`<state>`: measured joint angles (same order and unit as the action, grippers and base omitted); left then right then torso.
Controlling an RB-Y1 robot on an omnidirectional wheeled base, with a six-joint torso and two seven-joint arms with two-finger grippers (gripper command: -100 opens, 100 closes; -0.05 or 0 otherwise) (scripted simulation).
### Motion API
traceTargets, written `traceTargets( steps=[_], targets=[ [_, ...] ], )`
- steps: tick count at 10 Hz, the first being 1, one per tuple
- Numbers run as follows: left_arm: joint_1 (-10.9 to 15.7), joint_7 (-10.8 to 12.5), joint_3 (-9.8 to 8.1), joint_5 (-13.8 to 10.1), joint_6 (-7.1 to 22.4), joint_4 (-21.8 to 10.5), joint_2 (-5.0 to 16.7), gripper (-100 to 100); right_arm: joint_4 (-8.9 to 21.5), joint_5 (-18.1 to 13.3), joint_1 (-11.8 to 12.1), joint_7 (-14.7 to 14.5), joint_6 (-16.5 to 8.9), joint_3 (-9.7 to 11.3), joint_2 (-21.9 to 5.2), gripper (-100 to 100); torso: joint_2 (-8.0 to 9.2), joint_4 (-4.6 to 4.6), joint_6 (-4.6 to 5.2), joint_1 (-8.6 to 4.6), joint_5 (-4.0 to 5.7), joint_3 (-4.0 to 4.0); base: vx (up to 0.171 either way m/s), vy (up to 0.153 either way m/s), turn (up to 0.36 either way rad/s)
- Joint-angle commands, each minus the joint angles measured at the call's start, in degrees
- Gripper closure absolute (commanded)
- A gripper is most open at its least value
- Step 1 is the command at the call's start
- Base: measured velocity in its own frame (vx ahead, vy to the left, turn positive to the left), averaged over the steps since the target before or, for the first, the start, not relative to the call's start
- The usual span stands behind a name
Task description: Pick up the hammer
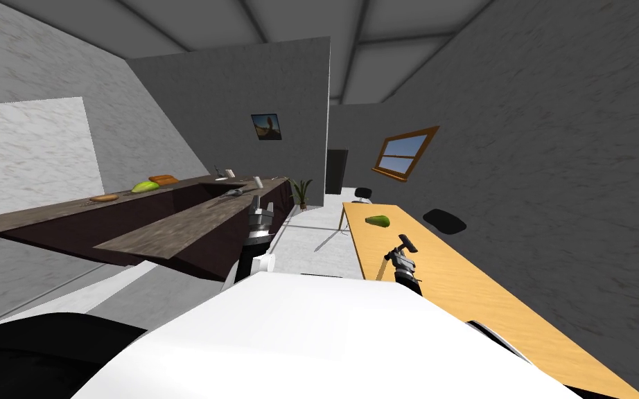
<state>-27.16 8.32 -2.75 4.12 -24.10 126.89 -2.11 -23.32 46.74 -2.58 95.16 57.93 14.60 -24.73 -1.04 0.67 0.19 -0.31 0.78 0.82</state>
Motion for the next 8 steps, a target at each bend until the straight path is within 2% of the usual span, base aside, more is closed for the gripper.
traceTargets(
  steps=[1,2,3,4,6,7,8],
  targets=[
    [0.0,0.0,0.0,0.0,0.0,0.0,0.0,0,2.86,0.48,-0.44,2.4,1.45,1.63,-0.98,100,0.0,0.0,0.0,0.0,0.0,0.0,0.027,0.045,-0.006],
    [0.0,0.0,0.0,0.0,0.0,0.0,0.0,0,5.26,0.91,-0.66,4.33,2.72,3.01,-1.89,100,-0.02,0.02,0.02,-0.06,0.02,0.02,0.047,0.078,-0.009],
    [0.0,0.0,0.0,0.0,0.0,0.0,0.0,0,0.5,0.91,-0.54,3.65,2.72,3.01,-1.89,100,-0.03,0.01,0.05,0.02,-0.01,0.01,0.043,0.065,-0.046],
    [0.0,0.0,0.0,0.0,0.0,0.0,0.0,0,-1.13,0.91,-0.45,3.75,2.61,3.01,-1.89,100,-0.09,-0.04,-0.1,0.06,-0.01,0.03,0.019,0.023,0.009],
    [0.0,0.0,0.0,0.0,0.0,0.0,0.0,0,5.08,0.91,-0.66,4.4,2.72,3.01,-1.89,100,0.01,-0.01,0.01,-0.19,0.06,-0.01,0.006,-0.003,0.031],
    [0.0,0.0,-0.01,0.0,0.0,0.0,0.01,0,-3.27,0.91,0.88,3.99,2.72,3.01,-1.89,100,0.16,-0.03,0.13,-0.31,0.06,-0.09,-0.011,-0.013,-0.064],
    [0.0,0.0,-0.01,0.0,0.0,0.0,0.01,0,-6.33,0.91,1.76,2.95,1.99,3.01,-1.89,100,0.16,-0.09,-0.04,-0.28,0.08,-0.11,-0.011,-0.008,0.002]
  ],
)
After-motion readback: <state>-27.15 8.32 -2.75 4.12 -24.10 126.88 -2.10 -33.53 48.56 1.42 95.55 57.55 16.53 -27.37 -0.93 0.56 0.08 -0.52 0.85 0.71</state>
